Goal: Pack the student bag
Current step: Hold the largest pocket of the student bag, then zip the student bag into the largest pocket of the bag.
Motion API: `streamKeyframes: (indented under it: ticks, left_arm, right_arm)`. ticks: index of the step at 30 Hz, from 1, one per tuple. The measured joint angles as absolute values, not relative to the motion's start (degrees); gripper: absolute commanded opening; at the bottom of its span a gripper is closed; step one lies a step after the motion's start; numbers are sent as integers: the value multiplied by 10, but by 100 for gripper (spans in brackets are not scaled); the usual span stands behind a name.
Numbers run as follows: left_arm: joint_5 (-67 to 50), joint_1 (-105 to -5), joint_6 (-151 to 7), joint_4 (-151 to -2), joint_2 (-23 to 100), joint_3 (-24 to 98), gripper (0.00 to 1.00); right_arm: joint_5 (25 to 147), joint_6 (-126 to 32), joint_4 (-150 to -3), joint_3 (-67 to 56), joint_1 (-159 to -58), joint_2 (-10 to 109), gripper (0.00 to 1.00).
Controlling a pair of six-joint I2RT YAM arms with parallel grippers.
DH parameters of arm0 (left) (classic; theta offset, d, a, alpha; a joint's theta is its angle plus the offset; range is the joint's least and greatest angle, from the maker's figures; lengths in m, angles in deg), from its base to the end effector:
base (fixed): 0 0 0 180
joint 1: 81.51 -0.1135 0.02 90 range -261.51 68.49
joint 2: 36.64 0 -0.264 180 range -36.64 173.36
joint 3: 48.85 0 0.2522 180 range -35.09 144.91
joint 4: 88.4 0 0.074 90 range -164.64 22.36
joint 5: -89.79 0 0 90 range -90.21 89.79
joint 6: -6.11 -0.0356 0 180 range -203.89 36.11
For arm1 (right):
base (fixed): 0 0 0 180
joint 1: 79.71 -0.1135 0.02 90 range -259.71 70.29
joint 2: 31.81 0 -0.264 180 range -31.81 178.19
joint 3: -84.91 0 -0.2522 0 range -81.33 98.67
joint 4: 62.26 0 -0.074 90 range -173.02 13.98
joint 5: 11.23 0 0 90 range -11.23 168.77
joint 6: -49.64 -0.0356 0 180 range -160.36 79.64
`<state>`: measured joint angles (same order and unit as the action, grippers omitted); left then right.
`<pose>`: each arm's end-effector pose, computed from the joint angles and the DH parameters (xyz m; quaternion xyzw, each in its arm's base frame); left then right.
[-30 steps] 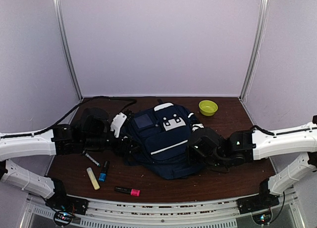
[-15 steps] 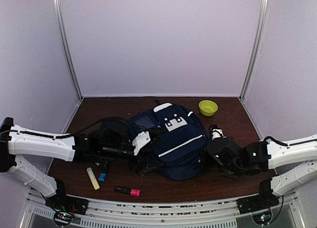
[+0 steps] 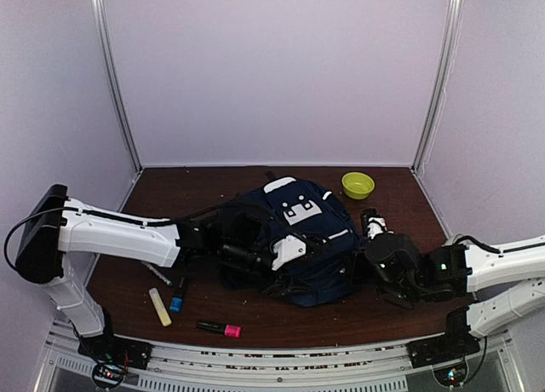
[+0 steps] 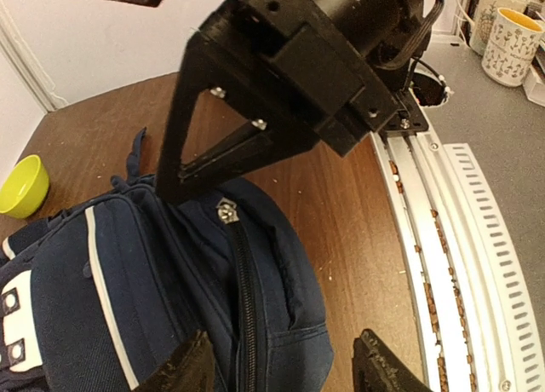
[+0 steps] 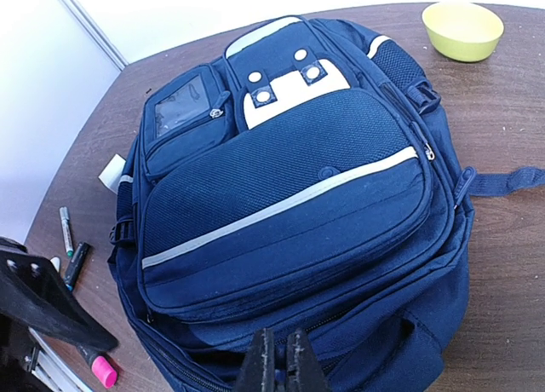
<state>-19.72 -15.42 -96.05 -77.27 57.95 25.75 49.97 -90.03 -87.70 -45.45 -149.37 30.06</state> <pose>0.1392 -0.3433 0.2348 0.6062 0.6133 -0.3512 0.3648 0.0944 0.2053 0.2286 -0.0429 0.8752 0.2559 0.4084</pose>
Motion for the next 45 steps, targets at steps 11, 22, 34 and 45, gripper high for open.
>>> streamKeyframes:
  ticks: [11,22,34,45]
  left_arm:
    - [-217,-154,-984,-775,672,295,57]
    - [-153,-154,-970,-853,667,249,56]
    - [-152,-150,-975,-817,673,270,0]
    - [-119,-151,-956,-793,573,220,0]
  right_arm:
    - [486,-900,-879,-462,-1494,272,0]
    - [485,-898,-881,-462,-1494,270,0]
    - [485,-898,-879,-462,-1494,270,0]
    - [479,-915,-858,-462,-1496,270,0]
